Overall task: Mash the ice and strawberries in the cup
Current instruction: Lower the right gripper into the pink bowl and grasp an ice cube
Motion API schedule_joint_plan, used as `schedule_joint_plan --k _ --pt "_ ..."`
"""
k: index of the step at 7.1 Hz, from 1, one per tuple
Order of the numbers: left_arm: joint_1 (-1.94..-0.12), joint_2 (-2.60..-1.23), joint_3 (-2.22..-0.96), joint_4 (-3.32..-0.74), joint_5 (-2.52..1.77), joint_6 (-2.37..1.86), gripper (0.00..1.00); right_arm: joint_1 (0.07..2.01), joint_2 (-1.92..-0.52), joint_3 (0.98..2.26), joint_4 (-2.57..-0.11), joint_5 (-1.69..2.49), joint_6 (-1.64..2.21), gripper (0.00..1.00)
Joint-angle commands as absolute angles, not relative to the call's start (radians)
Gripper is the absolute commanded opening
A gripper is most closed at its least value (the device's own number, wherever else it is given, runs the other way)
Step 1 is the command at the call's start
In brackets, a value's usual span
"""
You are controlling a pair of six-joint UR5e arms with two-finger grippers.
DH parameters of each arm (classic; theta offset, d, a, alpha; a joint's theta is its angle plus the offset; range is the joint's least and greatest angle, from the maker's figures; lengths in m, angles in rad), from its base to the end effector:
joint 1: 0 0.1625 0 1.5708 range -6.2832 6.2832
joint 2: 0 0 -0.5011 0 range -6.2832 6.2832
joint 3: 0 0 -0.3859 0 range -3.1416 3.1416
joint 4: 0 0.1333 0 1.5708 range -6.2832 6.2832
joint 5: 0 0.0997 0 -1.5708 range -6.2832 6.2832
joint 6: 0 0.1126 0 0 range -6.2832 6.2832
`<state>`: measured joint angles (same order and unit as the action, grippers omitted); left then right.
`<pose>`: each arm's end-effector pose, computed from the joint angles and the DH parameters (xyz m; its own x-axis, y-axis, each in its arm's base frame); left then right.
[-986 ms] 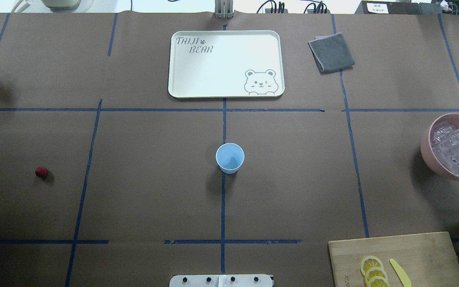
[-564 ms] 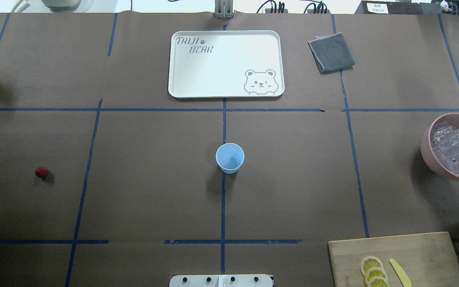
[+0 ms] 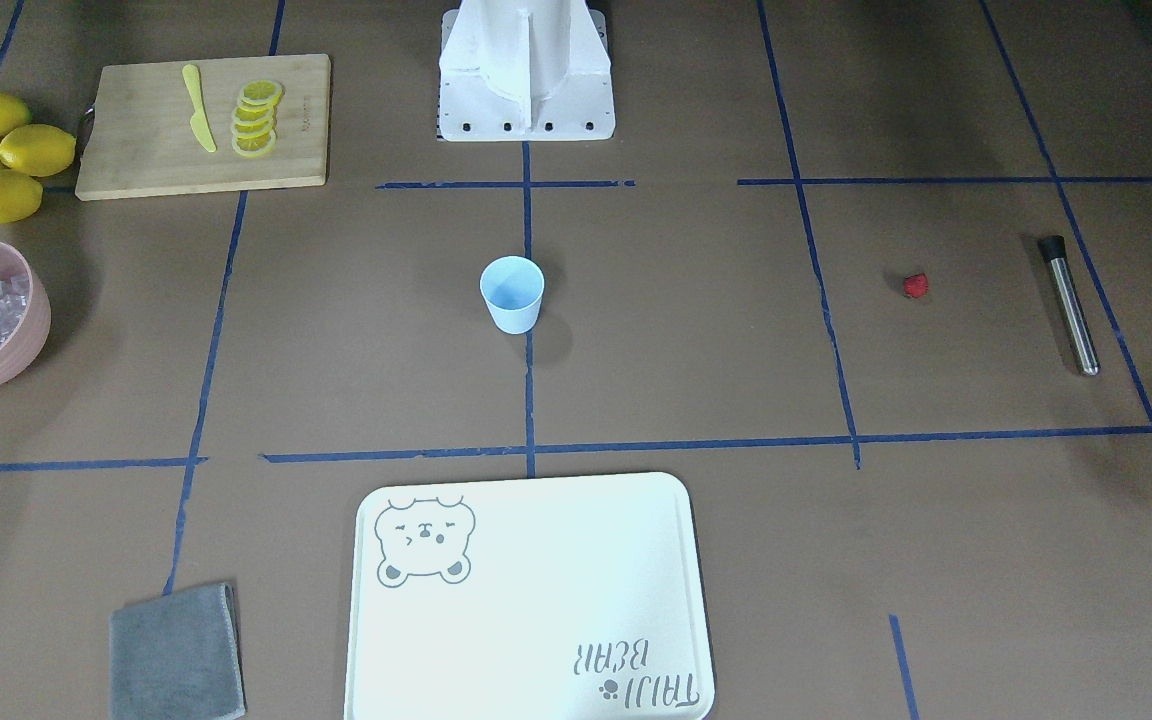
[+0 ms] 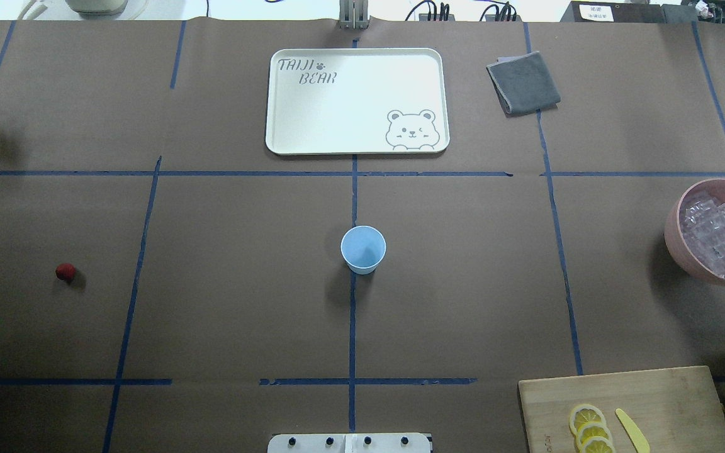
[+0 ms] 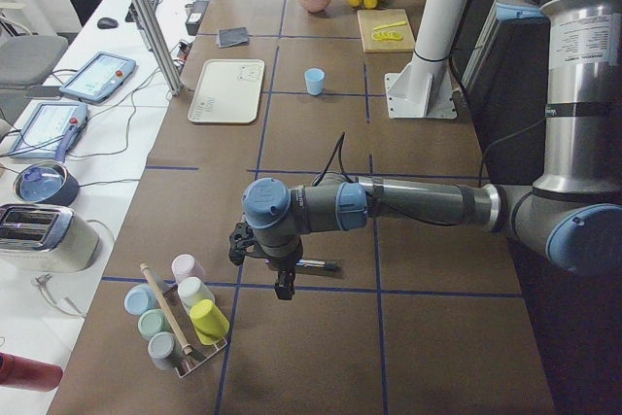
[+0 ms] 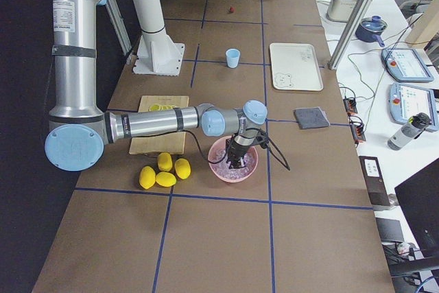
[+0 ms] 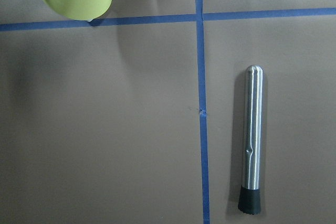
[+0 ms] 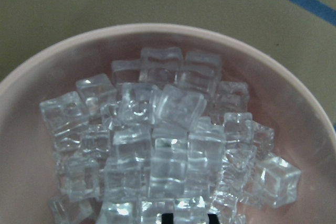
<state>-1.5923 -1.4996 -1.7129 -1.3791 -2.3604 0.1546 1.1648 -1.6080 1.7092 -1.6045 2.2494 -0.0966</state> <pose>-0.0628 -0.4375 0.7257 0.6970 0.0533 -0.7150 -0.0870 0.9962 -0.0105 -0.1284 -0.4571 0.7050 0.6572 -0.4331 0.6168 0.4596 0.8789 0.1275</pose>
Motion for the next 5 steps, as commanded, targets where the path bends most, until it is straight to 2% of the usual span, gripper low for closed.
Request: schedule_joint_plan --k 1,3,5 --pt "-1.592 -1.5 -1.715 -1.379 -2.362 0.153 1.0 1.234 -1.603 1.716 -1.606 2.249 -0.187 0.02" --pt "-1.592 -1.499 -1.723 -1.379 -2.365 0.152 1.0 1.36 -1.62 1.735 -1.621 2.253 -0.29 0.01" --pt "-1.592 -1.499 -1.723 -1.378 -2.367 0.152 1.0 1.374 -1.588 1.805 -1.716 2.264 -0.275 0.01"
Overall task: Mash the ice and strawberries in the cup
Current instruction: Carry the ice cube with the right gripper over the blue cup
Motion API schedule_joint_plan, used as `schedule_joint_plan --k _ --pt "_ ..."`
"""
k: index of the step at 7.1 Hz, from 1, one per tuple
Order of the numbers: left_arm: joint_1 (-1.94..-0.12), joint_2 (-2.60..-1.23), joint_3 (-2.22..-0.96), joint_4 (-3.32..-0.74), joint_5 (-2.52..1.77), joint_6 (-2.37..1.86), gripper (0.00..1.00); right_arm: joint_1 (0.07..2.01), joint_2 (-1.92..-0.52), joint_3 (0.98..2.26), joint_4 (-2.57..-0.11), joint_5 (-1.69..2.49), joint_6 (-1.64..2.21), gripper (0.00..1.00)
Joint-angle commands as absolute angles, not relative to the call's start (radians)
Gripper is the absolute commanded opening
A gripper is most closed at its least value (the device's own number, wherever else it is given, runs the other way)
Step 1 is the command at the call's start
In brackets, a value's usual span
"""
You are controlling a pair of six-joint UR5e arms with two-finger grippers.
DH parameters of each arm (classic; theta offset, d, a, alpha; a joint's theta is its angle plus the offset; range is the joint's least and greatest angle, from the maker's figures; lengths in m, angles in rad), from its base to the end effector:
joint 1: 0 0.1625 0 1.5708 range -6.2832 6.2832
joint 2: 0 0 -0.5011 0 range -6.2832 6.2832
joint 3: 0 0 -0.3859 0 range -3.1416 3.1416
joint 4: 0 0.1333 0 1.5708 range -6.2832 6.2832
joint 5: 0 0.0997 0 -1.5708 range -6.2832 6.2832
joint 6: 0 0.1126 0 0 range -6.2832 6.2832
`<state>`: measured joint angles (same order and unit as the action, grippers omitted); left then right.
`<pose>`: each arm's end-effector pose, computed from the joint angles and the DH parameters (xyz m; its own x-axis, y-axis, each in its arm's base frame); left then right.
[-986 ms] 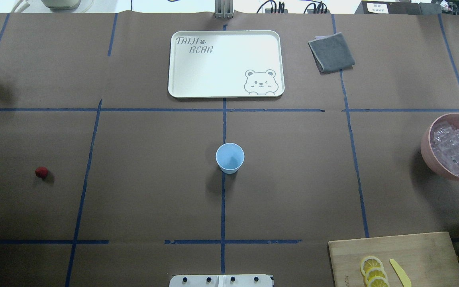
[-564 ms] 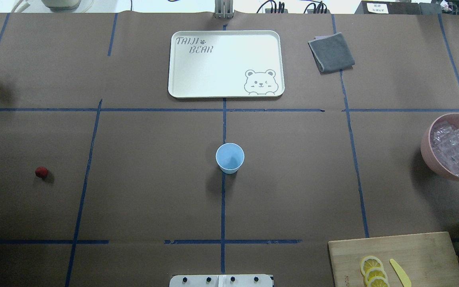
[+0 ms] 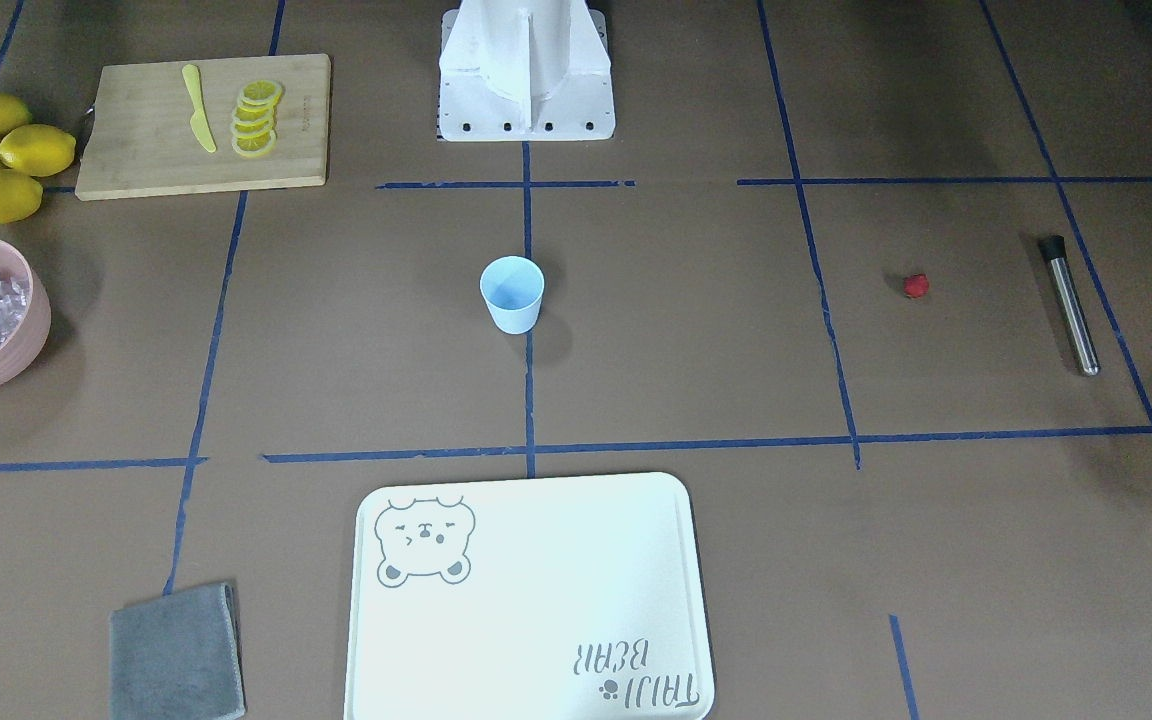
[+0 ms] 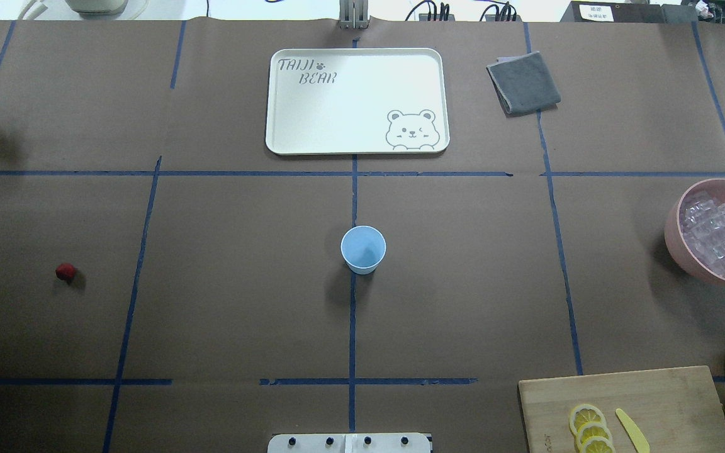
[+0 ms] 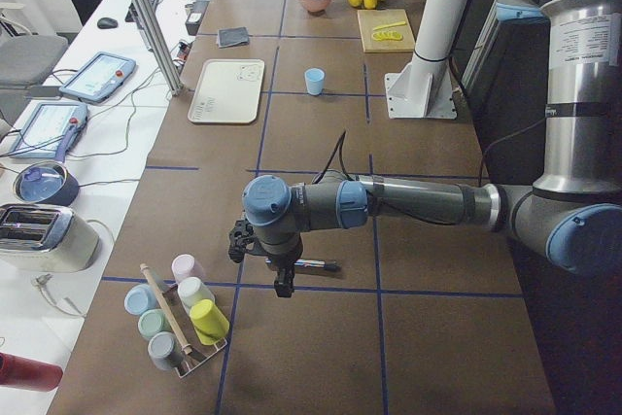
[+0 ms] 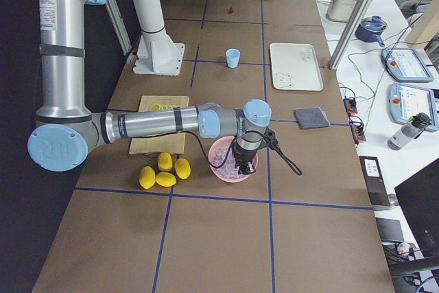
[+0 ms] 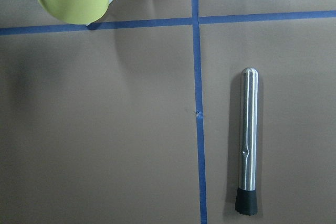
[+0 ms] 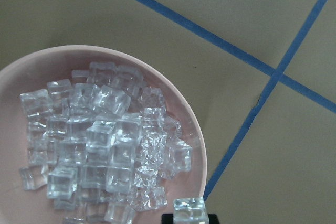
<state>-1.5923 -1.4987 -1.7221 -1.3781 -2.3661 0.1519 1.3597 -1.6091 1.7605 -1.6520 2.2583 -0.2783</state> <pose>-0.0623 -0.4375 0.7214 0.6934 0.0555 -0.7184 -0.0845 0.9964 -0.0046 -0.0376 -0.4704 0.6848 0.6602 -0.4655 0.5894 0.4060 0.8814 0.2413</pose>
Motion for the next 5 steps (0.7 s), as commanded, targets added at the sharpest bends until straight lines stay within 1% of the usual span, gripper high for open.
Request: schedule_joint_plan --k 1,2,3,4,5 --pt "-1.592 -1.499 -1.723 -1.379 -2.368 0.152 1.0 1.374 -1.557 1.853 -1.776 2.296 -0.259 0.01" --pt "-1.592 -1.499 -1.723 -1.378 -2.368 0.152 1.0 1.374 -1.499 1.871 -1.805 2.389 -0.189 0.01" --pt "-1.592 -1.499 -1.723 -1.378 -2.368 0.152 1.0 1.353 -1.439 1.897 -1.801 2.431 -0.038 0.01" --pt "-1.592 -1.499 -1.721 -1.378 -2.368 0.152 1.0 1.288 -1.377 1.923 -1.804 2.431 0.095 0.02" --pt "-1.592 -1.499 -1.72 -1.378 -2.368 0.152 1.0 1.17 -1.274 1.934 -1.804 2.416 0.291 0.02"
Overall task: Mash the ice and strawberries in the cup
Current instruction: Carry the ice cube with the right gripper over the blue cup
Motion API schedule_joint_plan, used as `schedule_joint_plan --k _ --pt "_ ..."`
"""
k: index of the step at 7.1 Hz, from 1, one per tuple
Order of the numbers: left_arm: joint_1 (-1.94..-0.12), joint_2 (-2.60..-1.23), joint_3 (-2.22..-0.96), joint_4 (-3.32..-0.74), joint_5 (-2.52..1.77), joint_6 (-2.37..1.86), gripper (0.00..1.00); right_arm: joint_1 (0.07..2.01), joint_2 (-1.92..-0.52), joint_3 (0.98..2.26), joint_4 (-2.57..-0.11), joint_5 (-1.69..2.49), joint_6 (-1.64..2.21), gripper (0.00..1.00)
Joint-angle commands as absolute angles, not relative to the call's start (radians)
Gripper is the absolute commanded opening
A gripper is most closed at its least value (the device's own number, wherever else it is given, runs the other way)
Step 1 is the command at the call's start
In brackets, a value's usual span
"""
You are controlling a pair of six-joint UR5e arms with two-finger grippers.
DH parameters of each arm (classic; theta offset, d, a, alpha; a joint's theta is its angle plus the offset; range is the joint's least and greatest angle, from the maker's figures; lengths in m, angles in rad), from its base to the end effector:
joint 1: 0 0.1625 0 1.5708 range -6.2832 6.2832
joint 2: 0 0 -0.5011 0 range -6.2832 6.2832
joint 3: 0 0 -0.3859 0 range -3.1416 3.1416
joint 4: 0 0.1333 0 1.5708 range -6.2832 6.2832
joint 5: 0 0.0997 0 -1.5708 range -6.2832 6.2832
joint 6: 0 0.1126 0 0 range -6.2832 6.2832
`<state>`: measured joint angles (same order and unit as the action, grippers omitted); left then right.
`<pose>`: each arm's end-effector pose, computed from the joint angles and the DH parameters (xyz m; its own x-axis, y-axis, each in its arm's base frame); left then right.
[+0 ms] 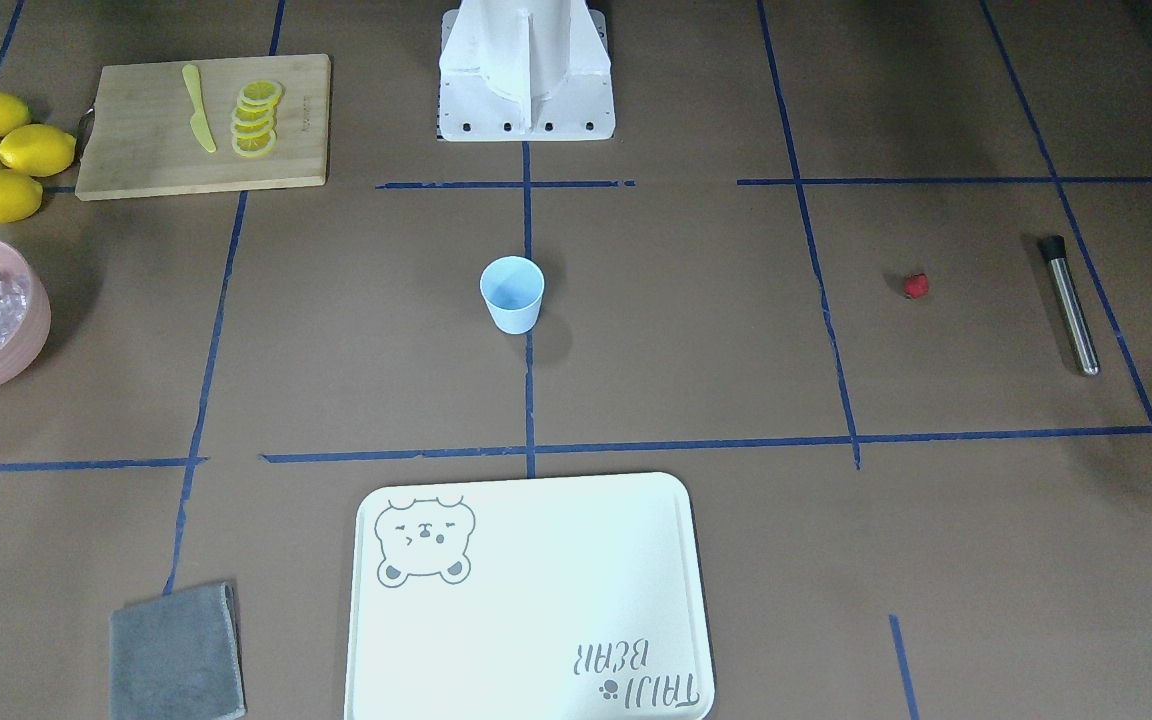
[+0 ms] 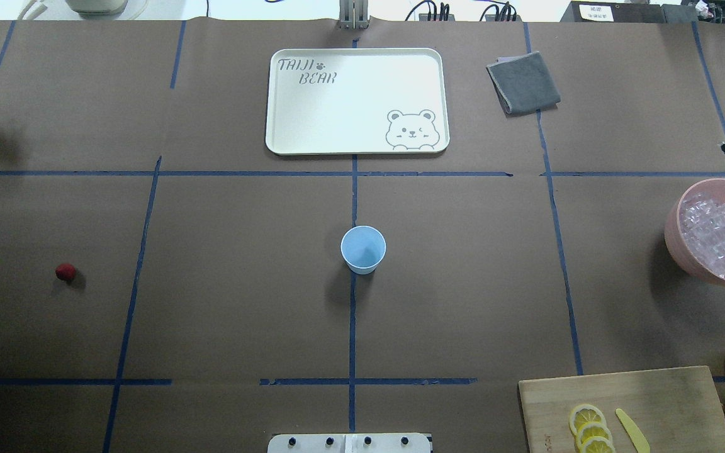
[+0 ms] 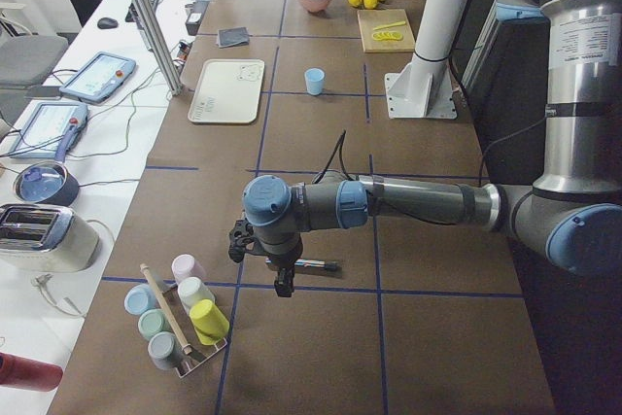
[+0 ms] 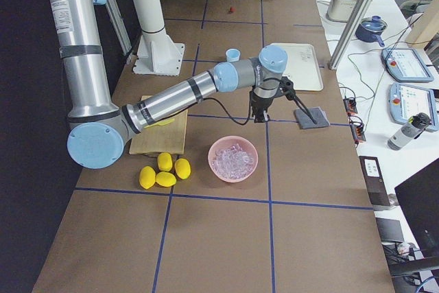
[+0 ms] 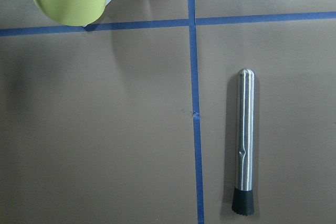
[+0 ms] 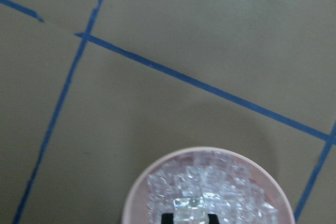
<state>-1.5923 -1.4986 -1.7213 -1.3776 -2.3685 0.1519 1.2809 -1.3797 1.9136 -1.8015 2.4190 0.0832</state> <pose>-0.0621 -0.4374 0.7217 0.6916 0.0544 -0.7202 -0.0843 0.9964 -0.0057 -0.1089 -0.5360 0.4994 0.5904 -0.3263 0.7382 0.2245 0.9449 0.2380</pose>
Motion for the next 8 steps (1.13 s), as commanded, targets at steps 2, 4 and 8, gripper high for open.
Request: schedule_joint_plan --k 2,4,8 --pt "-1.592 -1.499 -1.713 -1.378 -2.368 0.152 1.0 0.929 -1.131 1.98 -1.802 2.284 0.668 0.02" --pt "-1.592 -1.5 -1.713 -1.378 -2.368 0.15 1.0 0.639 -0.978 1.948 -1.796 2.052 1.025 0.02" --pt "-1.592 -1.5 -1.718 -1.376 -2.367 0.15 1.0 0.471 -0.764 1.636 -1.672 1.902 1.201 0.02"
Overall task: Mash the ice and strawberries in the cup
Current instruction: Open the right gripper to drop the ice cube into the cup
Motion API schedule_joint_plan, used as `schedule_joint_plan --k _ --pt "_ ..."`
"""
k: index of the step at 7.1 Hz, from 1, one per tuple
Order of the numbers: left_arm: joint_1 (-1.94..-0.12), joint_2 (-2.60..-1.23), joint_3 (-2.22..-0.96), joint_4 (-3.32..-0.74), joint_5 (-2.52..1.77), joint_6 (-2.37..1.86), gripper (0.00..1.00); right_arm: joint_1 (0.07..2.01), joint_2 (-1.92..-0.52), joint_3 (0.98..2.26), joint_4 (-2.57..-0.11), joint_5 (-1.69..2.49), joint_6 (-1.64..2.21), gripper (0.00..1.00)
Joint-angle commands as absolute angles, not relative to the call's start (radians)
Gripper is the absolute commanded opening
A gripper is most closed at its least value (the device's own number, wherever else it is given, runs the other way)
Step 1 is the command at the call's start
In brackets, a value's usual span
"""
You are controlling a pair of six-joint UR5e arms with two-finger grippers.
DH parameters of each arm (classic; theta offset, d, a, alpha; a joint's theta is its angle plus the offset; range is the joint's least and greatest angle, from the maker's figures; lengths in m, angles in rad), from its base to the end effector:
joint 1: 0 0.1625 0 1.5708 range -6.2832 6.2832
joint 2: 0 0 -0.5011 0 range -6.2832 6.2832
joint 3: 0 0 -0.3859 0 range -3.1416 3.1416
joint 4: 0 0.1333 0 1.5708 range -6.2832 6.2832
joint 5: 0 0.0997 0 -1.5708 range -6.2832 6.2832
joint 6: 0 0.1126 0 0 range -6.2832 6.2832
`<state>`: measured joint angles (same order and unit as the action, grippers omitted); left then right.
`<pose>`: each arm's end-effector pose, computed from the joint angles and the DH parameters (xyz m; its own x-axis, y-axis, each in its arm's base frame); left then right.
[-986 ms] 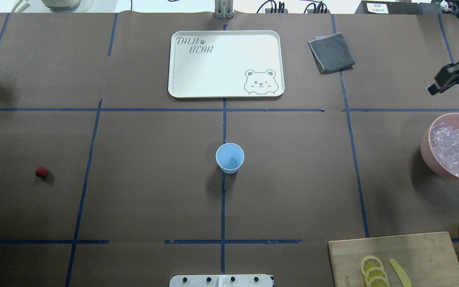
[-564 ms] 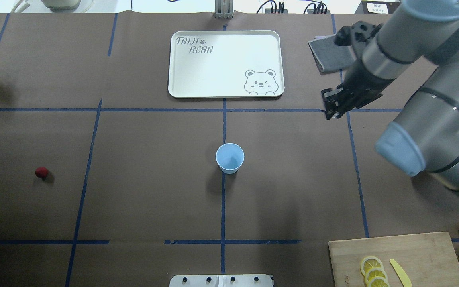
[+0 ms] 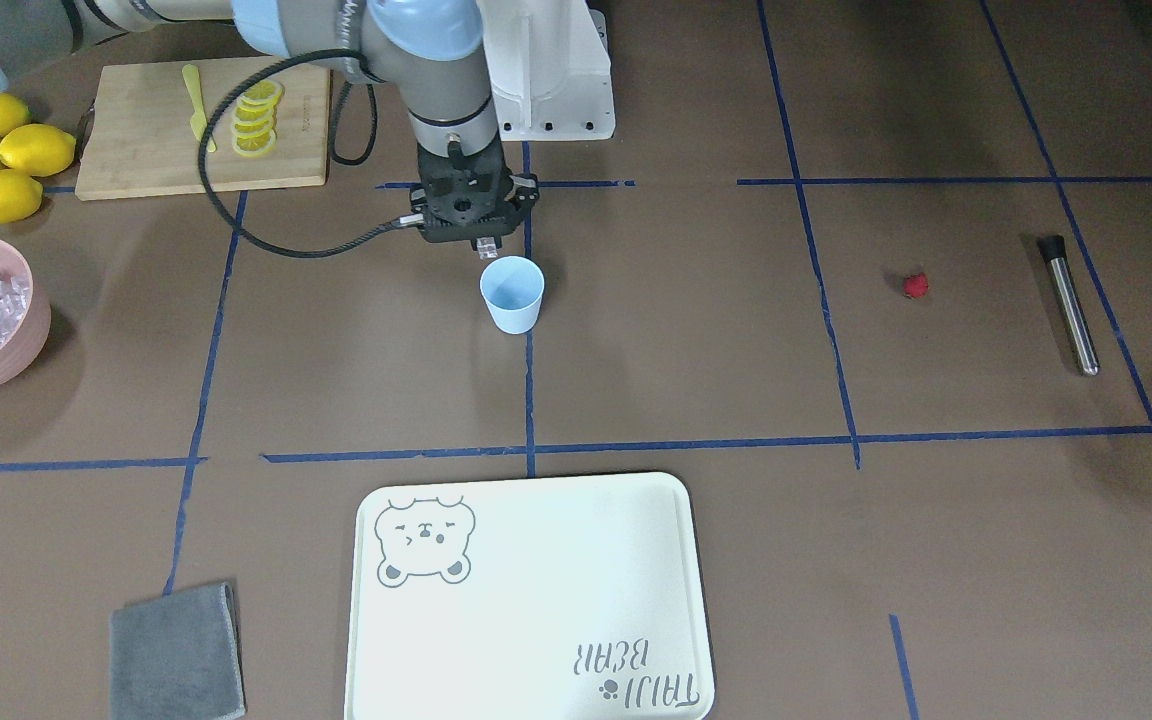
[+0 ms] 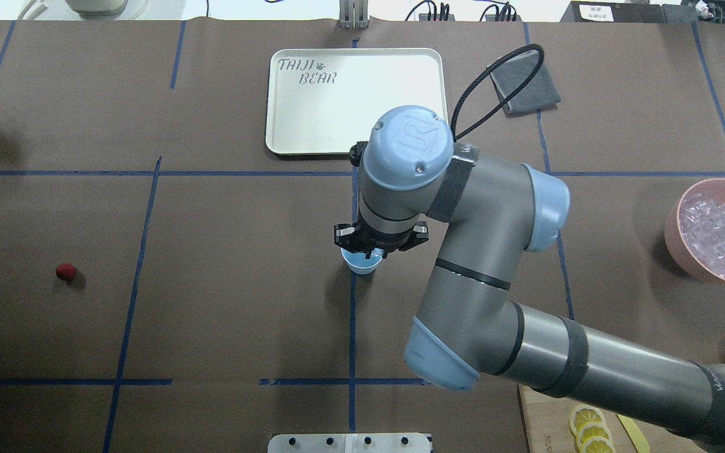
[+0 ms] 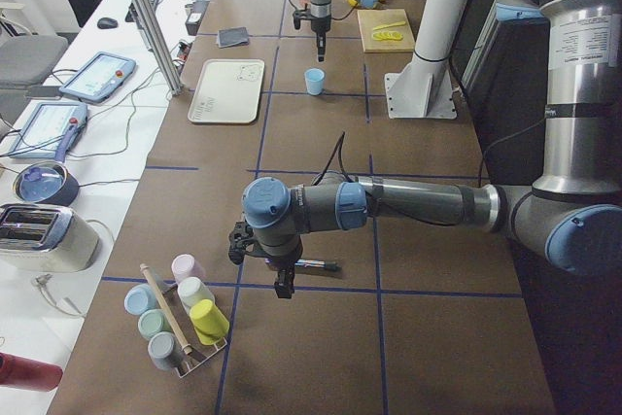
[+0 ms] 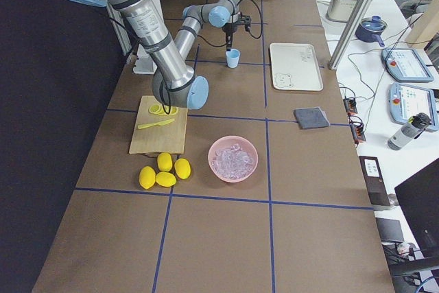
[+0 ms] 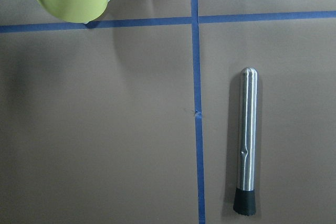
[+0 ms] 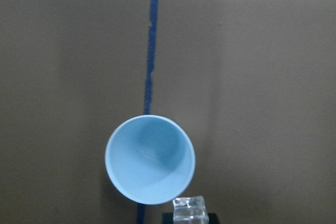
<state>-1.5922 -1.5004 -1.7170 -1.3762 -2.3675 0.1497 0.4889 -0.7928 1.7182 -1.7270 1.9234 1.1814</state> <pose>-0.0622 -0.4380 0.7231 0.6925 0.0495 -0.7197 -0.0830 0.9965 -0.0113 -0.5992 -0.4257 0.2177 0.6736 -0.0452 0.7377 0.0292 0.9990 0.0345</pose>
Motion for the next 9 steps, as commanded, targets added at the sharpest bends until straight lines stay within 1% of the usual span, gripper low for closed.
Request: schedule_joint_plan --k 1,4,6,7,9 --pt "-1.592 -1.5 -1.718 -1.376 -2.368 0.15 1.0 0.471 -0.758 1.635 -1.674 1.902 1.2 0.02" --pt "-1.592 -1.5 -1.721 -1.376 -2.368 0.15 1.0 0.472 -0.761 1.64 -1.677 1.902 1.2 0.02" --pt "-1.592 -1.5 -1.721 -1.376 -2.368 0.15 1.0 0.483 -0.759 1.641 -1.677 1.902 1.2 0.04" --pt "-1.592 -1.5 -1.721 -1.376 -2.367 0.15 1.0 0.485 -0.759 1.644 -1.677 1.904 1.2 0.12" --pt "-1.592 -1.5 -1.721 -1.376 -2.368 0.15 1.0 0.486 -0.761 1.644 -1.68 1.905 1.2 0.39"
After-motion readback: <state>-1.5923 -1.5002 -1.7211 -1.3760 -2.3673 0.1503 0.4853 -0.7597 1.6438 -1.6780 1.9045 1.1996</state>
